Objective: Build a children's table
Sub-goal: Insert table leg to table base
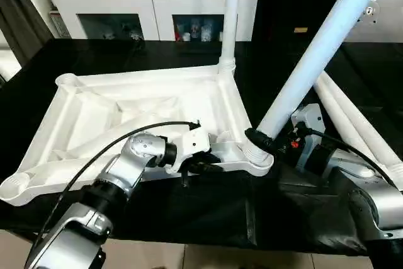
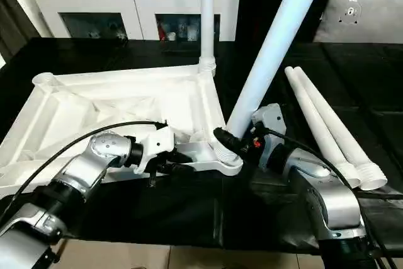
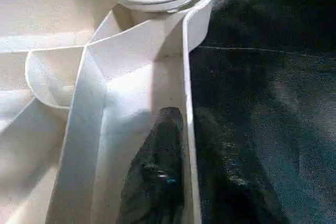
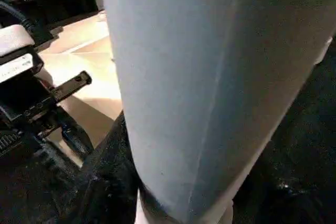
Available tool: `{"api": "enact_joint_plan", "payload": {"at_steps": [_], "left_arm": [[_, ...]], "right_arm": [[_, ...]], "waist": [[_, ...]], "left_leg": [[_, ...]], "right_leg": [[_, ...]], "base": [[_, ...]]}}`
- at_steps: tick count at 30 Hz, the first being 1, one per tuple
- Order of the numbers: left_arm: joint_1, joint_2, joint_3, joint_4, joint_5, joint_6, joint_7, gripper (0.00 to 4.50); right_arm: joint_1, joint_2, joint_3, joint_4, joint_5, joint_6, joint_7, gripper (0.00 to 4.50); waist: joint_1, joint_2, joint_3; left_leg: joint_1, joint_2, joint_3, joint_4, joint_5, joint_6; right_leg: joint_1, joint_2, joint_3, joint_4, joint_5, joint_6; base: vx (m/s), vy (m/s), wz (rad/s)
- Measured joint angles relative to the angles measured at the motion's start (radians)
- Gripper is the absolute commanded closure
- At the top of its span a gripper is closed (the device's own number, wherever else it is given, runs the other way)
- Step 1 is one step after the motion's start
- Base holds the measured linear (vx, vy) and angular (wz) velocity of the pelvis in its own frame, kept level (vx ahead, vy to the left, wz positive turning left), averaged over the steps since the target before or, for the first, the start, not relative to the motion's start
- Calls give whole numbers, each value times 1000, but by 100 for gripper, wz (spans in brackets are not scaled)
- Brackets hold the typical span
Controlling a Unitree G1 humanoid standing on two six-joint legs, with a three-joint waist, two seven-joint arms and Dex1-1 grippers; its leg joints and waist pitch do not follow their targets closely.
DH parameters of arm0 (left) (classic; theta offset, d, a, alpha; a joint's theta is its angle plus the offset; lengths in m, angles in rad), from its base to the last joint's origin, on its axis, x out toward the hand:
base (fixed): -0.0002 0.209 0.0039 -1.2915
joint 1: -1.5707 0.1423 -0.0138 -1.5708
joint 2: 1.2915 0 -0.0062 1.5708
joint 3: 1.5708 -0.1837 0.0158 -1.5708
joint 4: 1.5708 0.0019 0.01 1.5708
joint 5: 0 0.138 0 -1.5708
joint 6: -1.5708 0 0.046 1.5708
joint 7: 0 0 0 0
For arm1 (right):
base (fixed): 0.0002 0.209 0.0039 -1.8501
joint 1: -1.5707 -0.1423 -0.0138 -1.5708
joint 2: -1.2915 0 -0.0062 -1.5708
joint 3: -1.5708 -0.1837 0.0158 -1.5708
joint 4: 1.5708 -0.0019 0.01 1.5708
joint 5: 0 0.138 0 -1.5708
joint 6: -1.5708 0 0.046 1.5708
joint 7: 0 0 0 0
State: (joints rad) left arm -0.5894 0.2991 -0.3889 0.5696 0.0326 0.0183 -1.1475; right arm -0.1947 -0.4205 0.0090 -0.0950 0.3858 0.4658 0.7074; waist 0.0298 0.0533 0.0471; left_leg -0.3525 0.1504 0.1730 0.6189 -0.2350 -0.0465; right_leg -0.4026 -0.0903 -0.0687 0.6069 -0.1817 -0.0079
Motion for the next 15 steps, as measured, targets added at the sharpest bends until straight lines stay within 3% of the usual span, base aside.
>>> {"api": "enact_joint_plan", "payload": {"at_steps": [2,7,15], "left_arm": [[-2,0,0,7,0,-6,-1,424],[-14,-4,0,42,-5,-27,-5,447],[-32,-11,1,81,-8,-23,-14,450]], "right_arm": [[0,-2,0,0,0,0,1,261],[0,-4,1,0,0,0,12,261],[-26,-47,42,10,-30,0,51,261]], "waist": [[0,0,0],[-1,1,-1],[0,2,-1]], "left_leg": [[0,0,0,0,0,0],[1,0,0,0,0,0],[3,0,0,0,0,0]], "right_leg": [[0,0,0,0,0,0],[1,0,0,0,0,-1],[2,0,0,0,-2,3]], "base": [[0,0,0],[0,0,0],[0,0,0]]}}
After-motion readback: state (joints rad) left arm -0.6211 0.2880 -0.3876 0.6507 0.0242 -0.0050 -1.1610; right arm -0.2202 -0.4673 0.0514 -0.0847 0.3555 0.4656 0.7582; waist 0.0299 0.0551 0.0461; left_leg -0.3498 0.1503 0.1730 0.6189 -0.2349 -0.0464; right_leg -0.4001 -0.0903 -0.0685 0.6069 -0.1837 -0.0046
